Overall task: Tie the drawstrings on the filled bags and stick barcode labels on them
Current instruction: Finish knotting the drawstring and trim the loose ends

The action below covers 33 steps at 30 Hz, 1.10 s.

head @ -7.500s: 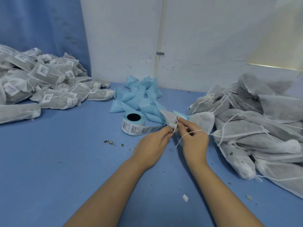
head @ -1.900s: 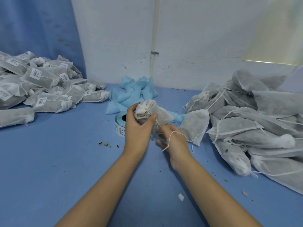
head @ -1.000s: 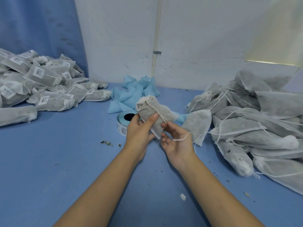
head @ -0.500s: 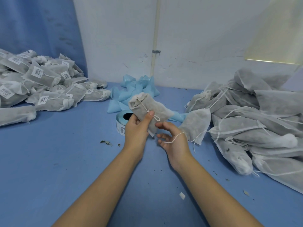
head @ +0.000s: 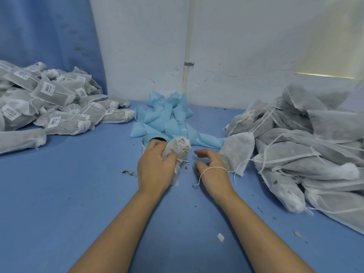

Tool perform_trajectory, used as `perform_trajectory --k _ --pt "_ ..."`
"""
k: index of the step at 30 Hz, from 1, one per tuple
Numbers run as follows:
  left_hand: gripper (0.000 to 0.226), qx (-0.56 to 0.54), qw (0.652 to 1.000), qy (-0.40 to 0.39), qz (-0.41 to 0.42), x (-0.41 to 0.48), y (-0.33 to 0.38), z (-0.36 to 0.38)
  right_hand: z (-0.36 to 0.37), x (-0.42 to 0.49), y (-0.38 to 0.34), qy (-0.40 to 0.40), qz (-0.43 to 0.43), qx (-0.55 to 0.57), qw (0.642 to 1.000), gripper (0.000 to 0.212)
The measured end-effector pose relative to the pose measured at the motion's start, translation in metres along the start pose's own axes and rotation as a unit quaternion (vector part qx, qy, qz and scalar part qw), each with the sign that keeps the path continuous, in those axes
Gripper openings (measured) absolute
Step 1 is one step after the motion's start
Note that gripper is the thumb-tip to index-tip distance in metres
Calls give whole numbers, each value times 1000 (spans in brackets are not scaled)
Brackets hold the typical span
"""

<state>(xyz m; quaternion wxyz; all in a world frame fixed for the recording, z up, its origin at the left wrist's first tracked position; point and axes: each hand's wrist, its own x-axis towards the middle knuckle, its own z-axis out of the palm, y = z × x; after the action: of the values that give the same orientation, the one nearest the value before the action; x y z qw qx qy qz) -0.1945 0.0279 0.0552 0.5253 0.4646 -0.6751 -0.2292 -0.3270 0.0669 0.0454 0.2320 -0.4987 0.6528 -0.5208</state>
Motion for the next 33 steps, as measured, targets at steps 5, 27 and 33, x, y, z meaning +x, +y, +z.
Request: perform_trajectory --k 5,27,33 --pt "17 0 1000 -22 8 0 -6 0 1 3 3 12 15 13 1000 29" --pt "21 -166 973 -128 -95 6 -7 -4 -7 6 9 86 -132 -119 980 16" --pt "31 -239 947 -149 -154 8 -8 -5 -8 8 10 37 -61 31 997 42"
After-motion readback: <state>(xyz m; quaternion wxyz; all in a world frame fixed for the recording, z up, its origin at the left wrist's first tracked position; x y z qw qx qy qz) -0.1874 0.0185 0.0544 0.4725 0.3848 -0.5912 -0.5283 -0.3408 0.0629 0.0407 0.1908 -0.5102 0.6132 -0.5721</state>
